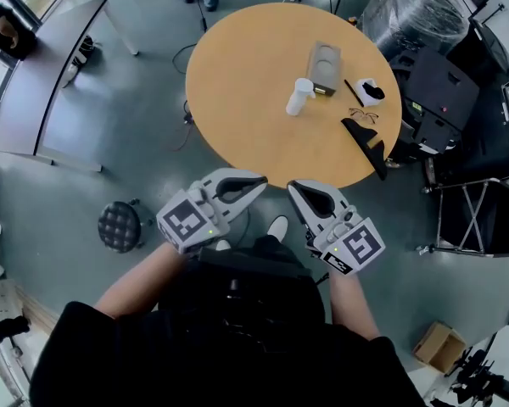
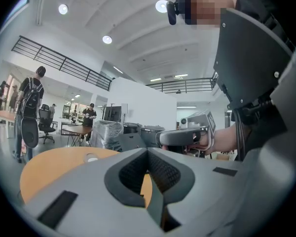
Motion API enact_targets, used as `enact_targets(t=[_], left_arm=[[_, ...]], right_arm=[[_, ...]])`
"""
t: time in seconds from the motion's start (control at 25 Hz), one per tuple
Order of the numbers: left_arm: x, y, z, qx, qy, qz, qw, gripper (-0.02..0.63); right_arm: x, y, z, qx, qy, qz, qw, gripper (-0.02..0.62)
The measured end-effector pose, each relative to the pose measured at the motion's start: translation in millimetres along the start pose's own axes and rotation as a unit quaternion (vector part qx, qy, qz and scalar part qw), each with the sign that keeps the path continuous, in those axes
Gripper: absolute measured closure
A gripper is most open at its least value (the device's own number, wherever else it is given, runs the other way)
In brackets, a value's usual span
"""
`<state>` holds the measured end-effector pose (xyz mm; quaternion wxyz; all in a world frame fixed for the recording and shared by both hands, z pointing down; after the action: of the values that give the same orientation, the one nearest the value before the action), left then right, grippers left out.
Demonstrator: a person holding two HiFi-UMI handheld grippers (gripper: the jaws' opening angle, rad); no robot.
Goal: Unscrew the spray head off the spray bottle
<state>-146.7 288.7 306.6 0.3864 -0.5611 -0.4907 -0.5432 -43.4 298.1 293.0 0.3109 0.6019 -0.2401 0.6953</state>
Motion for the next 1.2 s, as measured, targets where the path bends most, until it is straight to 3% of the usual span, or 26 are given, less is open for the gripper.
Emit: enact_targets(t=[0.16, 0.6, 0.88, 1.2], left_arm=[[-8, 49, -27, -0.022, -0.023, 0.007, 0.9995, 0.597], [-25, 160, -73, -0.062, -0.019, -0.006, 0.9979, 0.597], [-30, 191, -87, -0.073, -0.011, -0.008, 0.9972, 0.597], [-21, 187, -114, -0.077, -0.018, -0.022, 0.9966, 0.597]], right_arm=[[-11, -4, 58, -0.023, 0.002, -0.001, 1.0, 0.607], [-35, -13, 177, -0.077, 0.001, 0.009, 0.997, 0.607], [-32, -12, 214, -0.097, 0.005, 0.005, 0.995, 0.607], [-19, 9, 230, -0.094, 0.016, -0.005, 0.995, 0.607]])
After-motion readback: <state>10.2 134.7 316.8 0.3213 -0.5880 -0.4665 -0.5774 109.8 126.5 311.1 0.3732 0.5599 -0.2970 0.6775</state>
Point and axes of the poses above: the fingertips, and each gripper's own axes: y forward along the fingers, z to its right, x out of its underside, the point moved 4 cm from there along -y, backward along the fingers, and after that the axes turned 7 degrees about x, right-handed, at the moved point
